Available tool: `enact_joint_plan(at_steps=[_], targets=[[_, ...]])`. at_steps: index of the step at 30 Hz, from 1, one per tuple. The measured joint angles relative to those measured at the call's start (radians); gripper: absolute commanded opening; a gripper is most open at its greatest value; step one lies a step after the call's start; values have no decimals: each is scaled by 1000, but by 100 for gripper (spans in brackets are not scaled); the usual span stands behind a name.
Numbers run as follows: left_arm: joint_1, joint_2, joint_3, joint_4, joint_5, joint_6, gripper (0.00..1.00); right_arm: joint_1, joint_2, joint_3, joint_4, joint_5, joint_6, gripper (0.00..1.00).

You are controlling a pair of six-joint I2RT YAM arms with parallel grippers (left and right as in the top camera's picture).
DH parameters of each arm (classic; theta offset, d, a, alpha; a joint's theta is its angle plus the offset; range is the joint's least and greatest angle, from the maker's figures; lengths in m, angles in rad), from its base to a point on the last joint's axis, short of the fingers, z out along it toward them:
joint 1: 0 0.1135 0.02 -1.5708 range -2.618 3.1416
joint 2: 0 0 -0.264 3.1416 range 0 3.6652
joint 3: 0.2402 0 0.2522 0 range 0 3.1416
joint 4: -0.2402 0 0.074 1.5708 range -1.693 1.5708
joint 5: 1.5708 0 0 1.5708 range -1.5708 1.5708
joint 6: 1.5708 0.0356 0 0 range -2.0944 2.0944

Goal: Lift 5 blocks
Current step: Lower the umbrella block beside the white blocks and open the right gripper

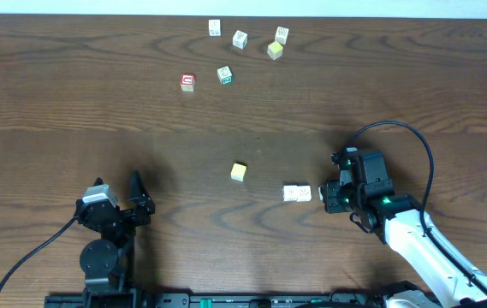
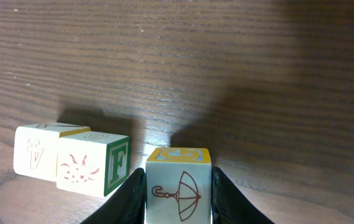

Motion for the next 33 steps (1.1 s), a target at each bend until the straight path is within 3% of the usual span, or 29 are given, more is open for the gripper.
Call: enact_joint_plan(at_steps=[19,33], targets=[[0,0,0,0,0,0,76,0,15,0,31,-10,1,38],[0,0,0,0,0,0,76,0,15,66,-33,2,4,18]])
